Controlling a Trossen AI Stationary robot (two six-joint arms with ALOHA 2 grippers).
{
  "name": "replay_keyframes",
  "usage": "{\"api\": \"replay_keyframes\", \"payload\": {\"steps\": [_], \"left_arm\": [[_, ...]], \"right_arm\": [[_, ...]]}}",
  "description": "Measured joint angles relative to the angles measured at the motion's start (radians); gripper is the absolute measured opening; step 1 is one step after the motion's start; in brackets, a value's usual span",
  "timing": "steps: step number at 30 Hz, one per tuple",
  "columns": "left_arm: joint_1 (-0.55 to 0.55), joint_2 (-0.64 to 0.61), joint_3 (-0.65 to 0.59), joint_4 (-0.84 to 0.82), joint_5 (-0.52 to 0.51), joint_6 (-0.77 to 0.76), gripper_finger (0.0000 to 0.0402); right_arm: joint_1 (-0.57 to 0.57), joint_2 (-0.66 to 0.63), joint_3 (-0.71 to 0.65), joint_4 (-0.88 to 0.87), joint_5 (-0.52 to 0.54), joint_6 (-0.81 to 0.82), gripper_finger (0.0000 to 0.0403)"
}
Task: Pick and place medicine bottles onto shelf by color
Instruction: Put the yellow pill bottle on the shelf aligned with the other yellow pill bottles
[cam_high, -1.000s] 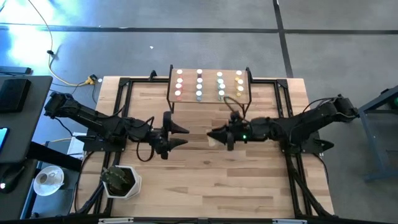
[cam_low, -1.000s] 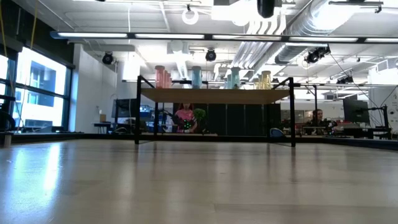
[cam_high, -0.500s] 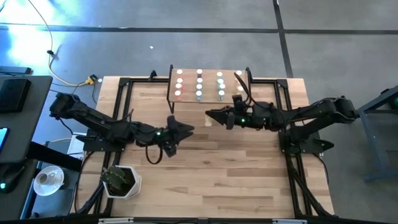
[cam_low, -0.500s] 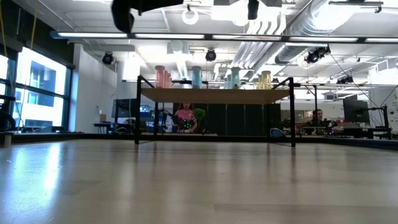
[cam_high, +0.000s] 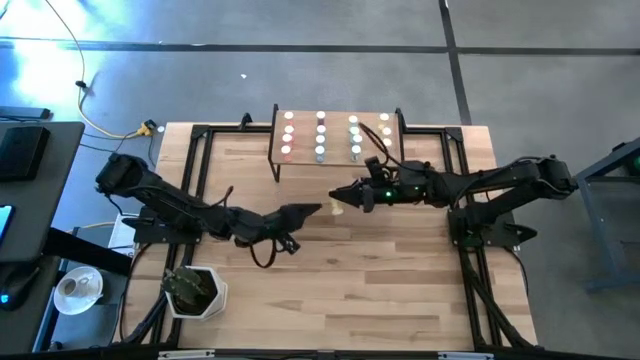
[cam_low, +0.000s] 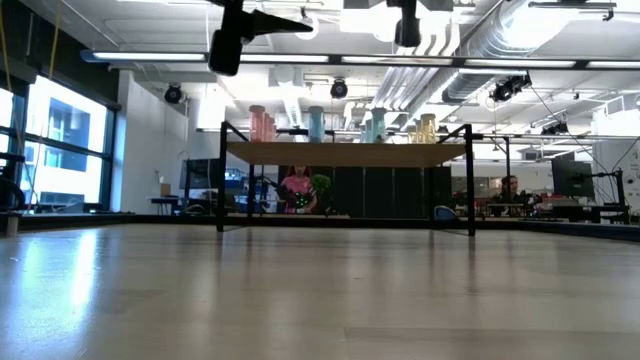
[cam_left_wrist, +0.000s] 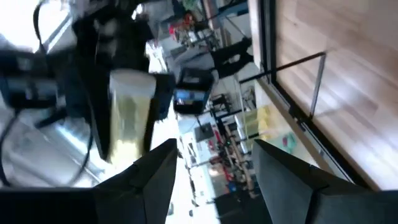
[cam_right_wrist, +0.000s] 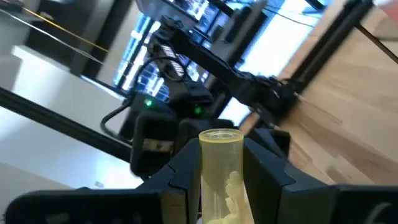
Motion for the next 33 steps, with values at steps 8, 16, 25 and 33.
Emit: {"api": "replay_keyframes", "payload": {"steps": [8, 16, 25, 33], "left_arm": [[-0.059, 0.056, 0.0, 0.142, -0.013, 0.12, 0.02], [-0.072, 0.06, 0.0, 0.171, 0.082, 0.179, 0.02], [-0.052, 0.06, 0.0, 0.173, 0.174, 0.171, 0.02], [-0.052, 0.059, 0.0, 0.166, 0.193, 0.168, 0.02]], "right_arm": [[0.002, 0.0, 0.0, -0.076, -0.023, 0.044, 0.0085], [0.035, 0.026, 0.001, -0.098, -0.024, 0.151, 0.0085], [0.07, 0.119, 0.001, 0.021, -0.012, 0.222, 0.0085], [0.074, 0.132, 0.001, 0.065, -0.009, 0.239, 0.0085]]}}
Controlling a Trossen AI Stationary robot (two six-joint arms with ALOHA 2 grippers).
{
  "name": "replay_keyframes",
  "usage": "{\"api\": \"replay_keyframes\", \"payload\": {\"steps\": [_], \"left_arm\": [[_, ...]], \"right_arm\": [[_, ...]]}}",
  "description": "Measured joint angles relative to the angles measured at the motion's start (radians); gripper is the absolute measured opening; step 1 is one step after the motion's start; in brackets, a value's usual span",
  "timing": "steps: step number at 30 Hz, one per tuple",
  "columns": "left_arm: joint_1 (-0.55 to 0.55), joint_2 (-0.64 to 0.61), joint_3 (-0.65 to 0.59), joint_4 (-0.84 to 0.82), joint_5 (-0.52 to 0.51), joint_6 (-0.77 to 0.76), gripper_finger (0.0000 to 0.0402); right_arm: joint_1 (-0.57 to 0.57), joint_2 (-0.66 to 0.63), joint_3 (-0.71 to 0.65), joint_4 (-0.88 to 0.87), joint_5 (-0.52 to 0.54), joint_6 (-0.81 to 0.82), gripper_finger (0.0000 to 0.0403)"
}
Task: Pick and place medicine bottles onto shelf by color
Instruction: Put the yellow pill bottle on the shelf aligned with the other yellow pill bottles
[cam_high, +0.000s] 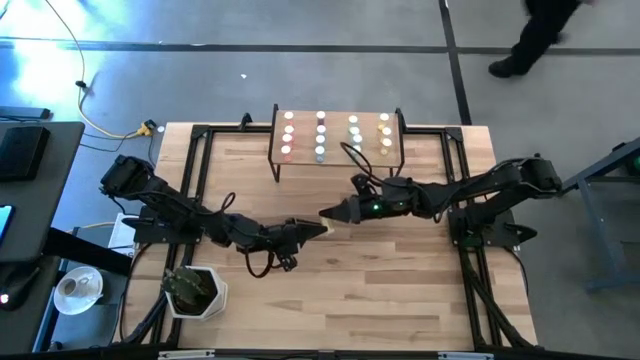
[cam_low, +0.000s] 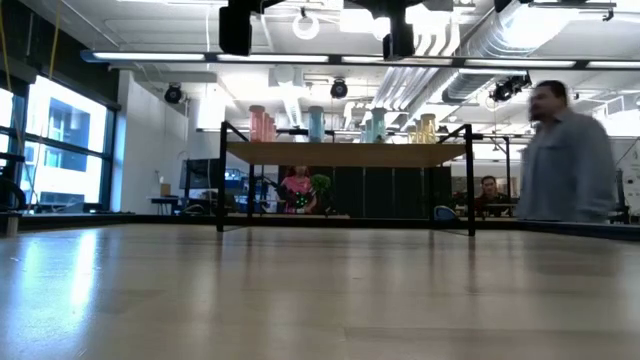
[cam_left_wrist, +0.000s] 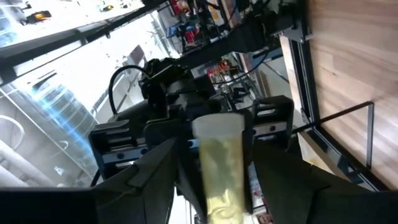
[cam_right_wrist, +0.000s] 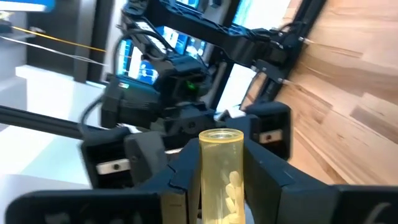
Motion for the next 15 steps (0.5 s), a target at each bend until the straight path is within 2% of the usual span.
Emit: {"api": "replay_keyframes", "payload": {"steps": [15], "left_arm": [[0.038, 0.0, 0.0, 0.0, 0.001, -0.027, 0.02]], "right_arm": [[0.001, 0.0, 0.0, 0.028, -0.009, 0.007, 0.0085]]}}
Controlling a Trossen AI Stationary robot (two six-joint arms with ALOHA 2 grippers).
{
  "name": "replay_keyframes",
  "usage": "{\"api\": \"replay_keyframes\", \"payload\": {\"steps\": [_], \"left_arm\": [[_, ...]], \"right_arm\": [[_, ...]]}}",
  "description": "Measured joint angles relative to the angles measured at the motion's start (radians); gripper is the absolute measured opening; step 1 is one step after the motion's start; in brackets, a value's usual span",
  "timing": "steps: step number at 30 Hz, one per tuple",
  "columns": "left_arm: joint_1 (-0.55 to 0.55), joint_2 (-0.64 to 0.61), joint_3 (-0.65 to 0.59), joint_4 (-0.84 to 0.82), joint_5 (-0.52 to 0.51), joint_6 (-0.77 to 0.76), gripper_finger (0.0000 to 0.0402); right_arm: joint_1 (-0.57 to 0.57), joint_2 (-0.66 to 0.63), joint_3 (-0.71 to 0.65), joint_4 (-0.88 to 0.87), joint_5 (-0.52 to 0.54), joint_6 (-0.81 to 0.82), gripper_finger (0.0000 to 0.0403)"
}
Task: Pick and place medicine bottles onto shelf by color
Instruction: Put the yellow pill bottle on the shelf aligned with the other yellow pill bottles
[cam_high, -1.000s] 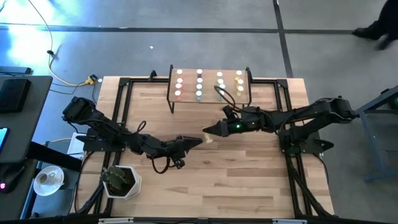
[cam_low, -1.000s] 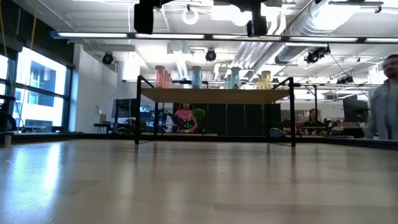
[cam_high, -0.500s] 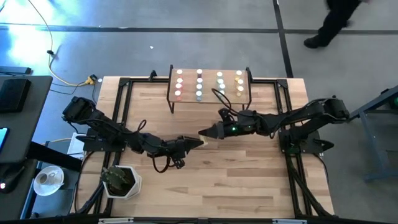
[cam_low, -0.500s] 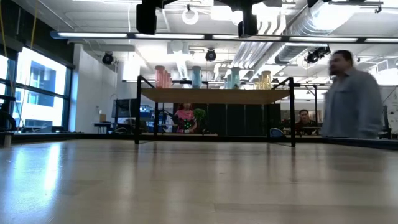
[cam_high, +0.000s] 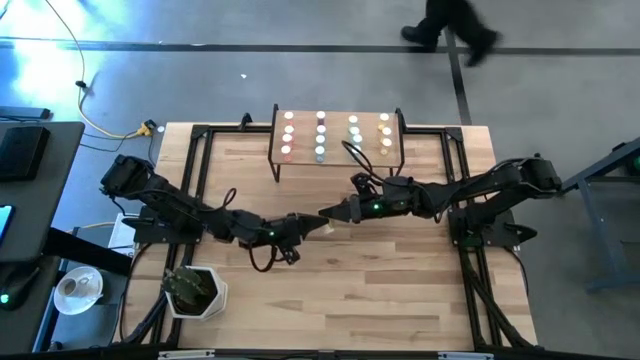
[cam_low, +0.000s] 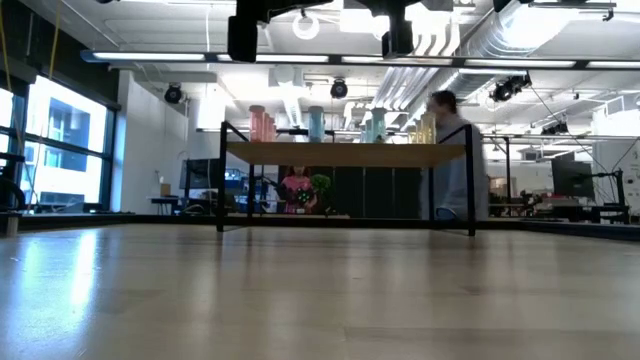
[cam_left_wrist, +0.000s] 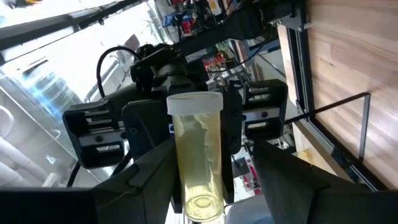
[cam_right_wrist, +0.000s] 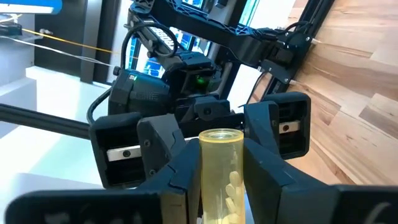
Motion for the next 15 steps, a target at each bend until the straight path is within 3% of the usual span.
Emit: {"api": "replay_keyframes", "payload": {"steps": [6, 15], "left_arm": [[0.014, 0.0, 0.0, 0.0, 0.029, -0.007, 0.019], [0.014, -0.001, 0.002, 0.004, 0.042, -0.022, 0.013]], "right_arm": [[0.0, 0.0, 0.0, -0.001, -0.001, 0.0, 0.0085], [0.0, 0.0, 0.0, -0.005, -0.001, -0.01, 0.0085]]}}
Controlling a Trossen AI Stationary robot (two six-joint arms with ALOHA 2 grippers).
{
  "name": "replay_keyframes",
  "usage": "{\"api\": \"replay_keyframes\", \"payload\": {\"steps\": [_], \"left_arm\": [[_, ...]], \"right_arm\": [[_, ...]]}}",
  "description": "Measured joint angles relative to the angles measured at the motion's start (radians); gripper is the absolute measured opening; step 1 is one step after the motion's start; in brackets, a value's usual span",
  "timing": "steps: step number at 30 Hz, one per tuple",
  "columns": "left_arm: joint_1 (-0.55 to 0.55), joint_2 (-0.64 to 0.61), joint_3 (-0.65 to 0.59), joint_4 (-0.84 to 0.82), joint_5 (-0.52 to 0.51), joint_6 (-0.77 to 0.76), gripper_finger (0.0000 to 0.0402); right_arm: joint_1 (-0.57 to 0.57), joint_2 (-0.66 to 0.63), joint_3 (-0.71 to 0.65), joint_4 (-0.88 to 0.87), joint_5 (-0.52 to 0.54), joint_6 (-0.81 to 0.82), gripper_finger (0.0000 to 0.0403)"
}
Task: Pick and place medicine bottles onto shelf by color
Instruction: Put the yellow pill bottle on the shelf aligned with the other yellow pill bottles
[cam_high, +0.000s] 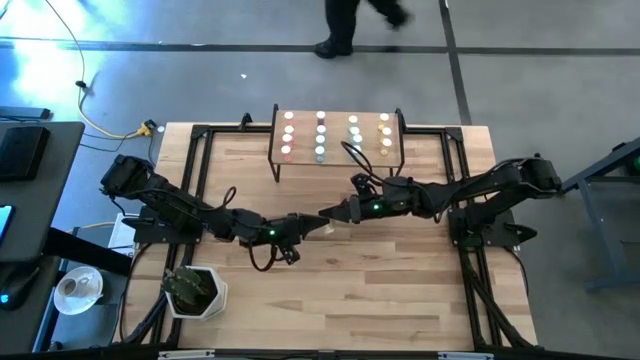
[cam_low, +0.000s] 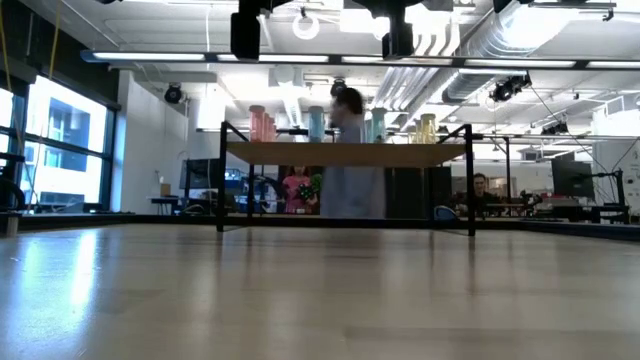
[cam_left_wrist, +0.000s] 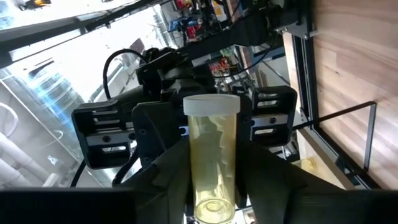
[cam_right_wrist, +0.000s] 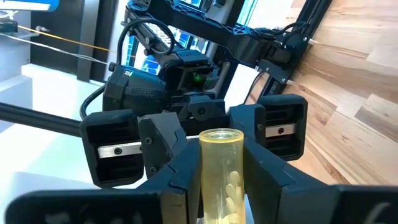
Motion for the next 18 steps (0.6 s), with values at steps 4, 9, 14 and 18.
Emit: {"api": "replay_keyframes", "payload": {"steps": [4, 9, 14, 18], "left_arm": [[0.0, 0.0, 0.0, 0.0, 0.002, 0.0, 0.0112], [-0.003, 0.0, 0.0, 0.0, 0.014, 0.0, 0.01], [-0.003, 0.0, 0.0, 0.0, 0.014, -0.001, 0.0095], [-0.003, 0.0, 0.0, -0.002, 0.014, -0.001, 0.0095]], "right_arm": [[0.0, 0.0, 0.0, -0.001, -0.001, 0.0, 0.0085], [0.0, 0.0, 0.0, -0.001, -0.004, 0.0, 0.0085], [0.0, 0.0, 0.0, 0.0, -0.004, 0.0, 0.0085], [0.0, 0.0, 0.0, 0.001, -0.004, -0.018, 0.0085]]}}
